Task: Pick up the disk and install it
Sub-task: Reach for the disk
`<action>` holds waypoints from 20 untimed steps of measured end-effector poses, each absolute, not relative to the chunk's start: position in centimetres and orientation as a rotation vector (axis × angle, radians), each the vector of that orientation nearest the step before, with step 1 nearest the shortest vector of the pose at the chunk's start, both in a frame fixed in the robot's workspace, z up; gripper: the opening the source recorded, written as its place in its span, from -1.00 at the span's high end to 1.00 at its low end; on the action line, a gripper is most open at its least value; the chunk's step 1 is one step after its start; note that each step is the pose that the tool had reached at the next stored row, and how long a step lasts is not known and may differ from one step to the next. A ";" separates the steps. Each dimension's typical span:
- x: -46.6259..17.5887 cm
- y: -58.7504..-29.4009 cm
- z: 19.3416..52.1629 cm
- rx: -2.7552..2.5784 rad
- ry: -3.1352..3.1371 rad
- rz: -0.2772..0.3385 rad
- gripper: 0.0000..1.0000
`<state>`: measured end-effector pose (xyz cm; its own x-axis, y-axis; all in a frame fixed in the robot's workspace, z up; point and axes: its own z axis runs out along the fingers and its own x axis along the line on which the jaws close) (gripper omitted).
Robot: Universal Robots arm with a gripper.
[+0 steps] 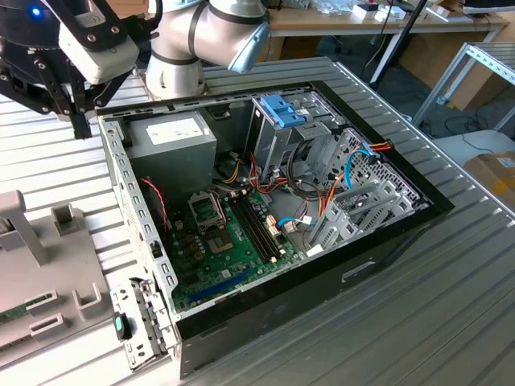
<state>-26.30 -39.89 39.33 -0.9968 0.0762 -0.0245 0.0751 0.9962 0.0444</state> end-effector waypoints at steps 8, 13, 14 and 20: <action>-26.9 -39.9 39.3 0.118 3.112 0.068 0.79; -27.5 -39.9 39.3 0.118 3.112 0.068 0.79; -27.5 -39.9 39.3 0.118 3.113 0.068 0.79; -28.4 -39.9 39.3 0.118 3.112 0.068 0.79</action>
<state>-28.44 -39.89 39.33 -0.9968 0.0762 -0.0245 0.0751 0.9962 0.0444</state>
